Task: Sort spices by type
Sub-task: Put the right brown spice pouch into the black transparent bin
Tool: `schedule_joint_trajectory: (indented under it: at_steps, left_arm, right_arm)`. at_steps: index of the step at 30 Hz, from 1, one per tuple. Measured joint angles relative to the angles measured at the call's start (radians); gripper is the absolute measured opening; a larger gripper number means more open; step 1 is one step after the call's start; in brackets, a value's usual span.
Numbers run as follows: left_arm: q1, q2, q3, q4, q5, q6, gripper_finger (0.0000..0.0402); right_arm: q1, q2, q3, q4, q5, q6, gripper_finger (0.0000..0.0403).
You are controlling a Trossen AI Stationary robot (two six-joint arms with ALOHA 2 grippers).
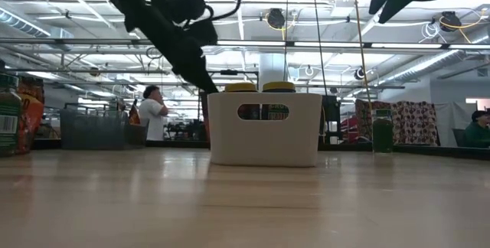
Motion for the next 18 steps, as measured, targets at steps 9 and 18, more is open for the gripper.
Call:
schedule_joint_trajectory:
  at_steps: [9,18]
  left_arm:
    - [0.000,-0.062,0.006,-0.073,0.000,-0.054,0.0000]
    - [-0.001,-0.201,0.100,-0.311,-0.069,-0.107,0.0000]
  right_arm:
    - [0.000,0.000,0.000,0.046,0.005,-0.029,0.0137]
    - [0.000,0.000,0.000,0.096,0.009,-0.062,0.0137]
